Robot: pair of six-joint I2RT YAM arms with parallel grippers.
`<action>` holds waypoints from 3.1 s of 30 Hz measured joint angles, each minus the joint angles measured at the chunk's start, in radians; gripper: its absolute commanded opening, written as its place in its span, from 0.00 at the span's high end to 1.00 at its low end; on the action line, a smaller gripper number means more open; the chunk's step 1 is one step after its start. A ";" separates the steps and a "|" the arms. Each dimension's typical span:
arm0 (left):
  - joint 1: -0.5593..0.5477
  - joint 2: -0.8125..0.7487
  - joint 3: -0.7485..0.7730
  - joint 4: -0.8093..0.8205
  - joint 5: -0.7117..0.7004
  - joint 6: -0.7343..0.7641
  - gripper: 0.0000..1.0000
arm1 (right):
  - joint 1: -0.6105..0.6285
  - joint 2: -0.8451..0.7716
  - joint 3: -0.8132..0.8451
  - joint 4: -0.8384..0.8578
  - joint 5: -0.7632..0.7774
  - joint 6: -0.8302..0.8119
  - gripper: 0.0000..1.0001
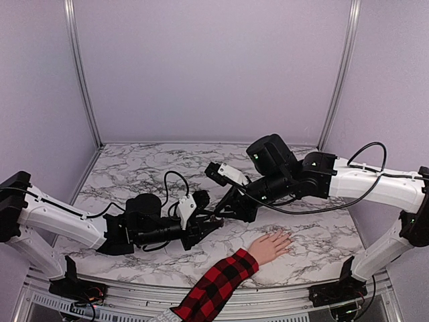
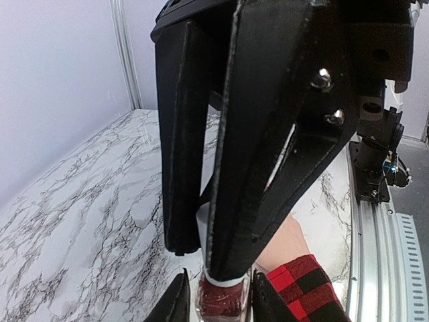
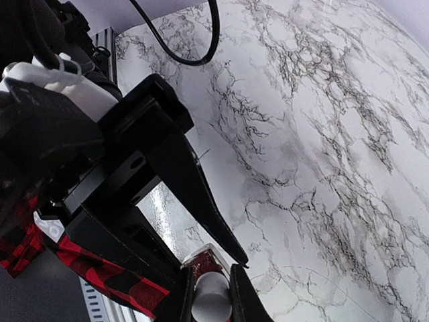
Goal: Paint the nails
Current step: Pass from the right arm to the left, then unscrew the nail polish bottle cap from the nail polish bottle.
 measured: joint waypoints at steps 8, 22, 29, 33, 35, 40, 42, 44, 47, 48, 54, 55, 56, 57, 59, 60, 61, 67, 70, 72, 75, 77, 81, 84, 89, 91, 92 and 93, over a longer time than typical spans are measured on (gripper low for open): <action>0.000 0.002 0.000 0.002 -0.008 0.002 0.68 | 0.000 0.000 0.005 -0.004 -0.001 0.000 0.95; -0.003 0.020 0.000 0.008 0.000 0.004 0.65 | 0.000 0.000 0.020 -0.006 -0.002 0.000 0.95; -0.006 0.021 0.000 0.009 -0.002 0.006 0.72 | 0.000 0.000 0.020 -0.008 -0.003 0.000 0.95; -0.006 0.021 0.000 0.016 -0.002 0.006 0.77 | 0.000 0.000 0.020 -0.008 -0.005 0.000 0.93; -0.006 0.021 0.000 0.018 -0.004 0.003 0.80 | 0.000 -0.001 0.020 -0.009 -0.006 -0.002 0.87; -0.007 0.021 0.000 0.024 -0.009 0.000 0.92 | 0.000 -0.003 0.020 -0.011 -0.006 -0.002 0.64; -0.007 0.017 0.000 0.031 -0.009 0.003 0.92 | 0.000 -0.007 0.019 -0.010 -0.005 0.000 0.57; -0.007 0.012 -0.001 0.038 -0.009 0.003 0.93 | -0.004 -0.018 0.018 -0.003 -0.004 0.005 0.52; -0.007 0.000 -0.003 0.055 -0.013 0.001 0.94 | -0.013 -0.059 0.002 0.029 -0.003 0.023 0.49; -0.007 -0.006 -0.005 0.061 -0.017 -0.001 0.95 | -0.018 -0.075 -0.005 0.040 -0.003 0.031 0.49; -0.007 -0.031 -0.008 0.117 -0.080 -0.033 0.96 | -0.034 -0.150 -0.041 0.150 0.002 0.093 0.45; -0.007 -0.031 -0.008 0.123 -0.090 -0.039 0.97 | -0.034 -0.153 -0.046 0.167 0.003 0.109 0.45; -0.007 -0.031 -0.008 0.129 -0.100 -0.047 0.97 | -0.034 -0.154 -0.050 0.180 0.002 0.117 0.44; -0.007 -0.031 -0.008 0.134 -0.109 -0.056 0.97 | -0.034 -0.154 -0.055 0.198 0.005 0.132 0.43; -0.007 -0.031 -0.008 0.140 -0.127 -0.076 0.97 | -0.034 -0.154 -0.062 0.219 0.011 0.151 0.43; -0.007 -0.031 -0.008 0.143 -0.136 -0.085 0.97 | -0.034 -0.153 -0.063 0.229 0.018 0.163 0.43; -0.007 -0.030 -0.008 0.146 -0.144 -0.092 0.97 | -0.034 -0.150 -0.063 0.238 0.023 0.170 0.43; -0.007 -0.018 0.009 0.161 -0.187 -0.116 0.98 | -0.034 -0.118 -0.063 0.274 0.071 0.210 0.46; -0.007 -0.002 0.032 0.165 -0.200 -0.119 0.98 | -0.033 -0.095 -0.063 0.275 0.092 0.222 0.48; -0.007 0.008 0.048 0.167 -0.205 -0.124 0.98 | -0.033 -0.084 -0.063 0.276 0.104 0.227 0.52; -0.007 0.019 0.060 0.172 -0.214 -0.134 0.99 | -0.033 -0.074 -0.061 0.286 0.116 0.238 0.55; -0.007 0.026 0.064 0.175 -0.219 -0.138 0.99 | -0.033 -0.073 -0.059 0.296 0.121 0.242 0.56; -0.007 0.035 0.065 0.178 -0.227 -0.145 0.99 | -0.034 -0.073 -0.051 0.308 0.138 0.242 0.64; -0.007 0.037 0.065 0.178 -0.236 -0.151 0.99 | -0.033 -0.073 -0.049 0.316 0.146 0.241 0.68; -0.007 0.041 0.066 0.179 -0.245 -0.163 0.99 | -0.032 -0.073 -0.049 0.319 0.148 0.240 0.76; -0.007 0.046 0.071 0.179 -0.245 -0.167 1.00 | -0.032 -0.073 -0.049 0.320 0.147 0.241 0.80; -0.007 0.048 0.074 0.179 -0.246 -0.169 1.00 | -0.032 -0.073 -0.049 0.321 0.147 0.240 0.82; -0.007 0.051 0.076 0.179 -0.246 -0.172 1.00 | -0.032 -0.073 -0.049 0.323 0.143 0.241 0.83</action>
